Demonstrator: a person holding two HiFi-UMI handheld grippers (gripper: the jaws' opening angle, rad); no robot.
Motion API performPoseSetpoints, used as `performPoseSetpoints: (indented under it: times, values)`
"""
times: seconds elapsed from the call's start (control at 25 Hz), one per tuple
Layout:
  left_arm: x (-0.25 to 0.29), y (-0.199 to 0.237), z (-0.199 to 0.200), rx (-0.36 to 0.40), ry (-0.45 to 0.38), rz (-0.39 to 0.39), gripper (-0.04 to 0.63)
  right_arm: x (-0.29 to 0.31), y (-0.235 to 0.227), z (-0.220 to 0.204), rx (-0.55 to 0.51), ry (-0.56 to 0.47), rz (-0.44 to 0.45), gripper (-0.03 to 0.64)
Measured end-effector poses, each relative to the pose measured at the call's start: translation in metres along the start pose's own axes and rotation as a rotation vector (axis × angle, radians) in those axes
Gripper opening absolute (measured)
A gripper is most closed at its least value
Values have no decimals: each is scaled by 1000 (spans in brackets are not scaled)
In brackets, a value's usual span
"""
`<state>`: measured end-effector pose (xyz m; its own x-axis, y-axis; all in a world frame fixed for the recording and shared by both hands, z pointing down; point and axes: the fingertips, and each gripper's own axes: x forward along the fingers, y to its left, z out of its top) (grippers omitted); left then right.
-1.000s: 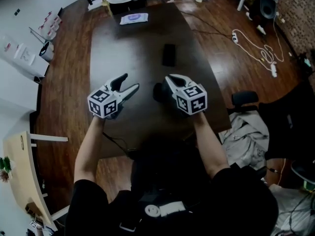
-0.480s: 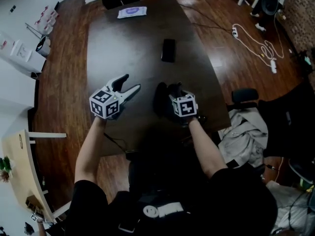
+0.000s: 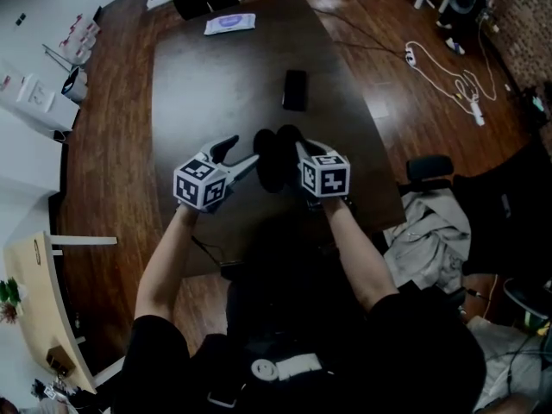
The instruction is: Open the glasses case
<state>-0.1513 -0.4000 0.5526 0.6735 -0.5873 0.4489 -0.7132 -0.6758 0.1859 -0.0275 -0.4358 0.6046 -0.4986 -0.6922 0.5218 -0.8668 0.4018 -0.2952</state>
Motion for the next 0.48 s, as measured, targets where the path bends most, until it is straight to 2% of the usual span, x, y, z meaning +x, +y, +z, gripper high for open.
performPoseSetpoints:
  times: [0.16,0.24,0.32,0.4,0.48]
  values:
    - [4,4,-4,-5,18,17,311,-12,40,48,143,-143,230,49]
    - [-1,10,-4,-60,-1,7,304,-21,60,65,226,-180,381,53]
    - [-7,15,-2,-137,-46,-11,304,-29,70,77,335,-202,490,59]
    - [-12,19,1,-179,-81,-14,304,-27,68,75,408,-198,511,61]
    - [-17,23,-3,-155,-70,16,304,-13,56,58,380,-160,427,55]
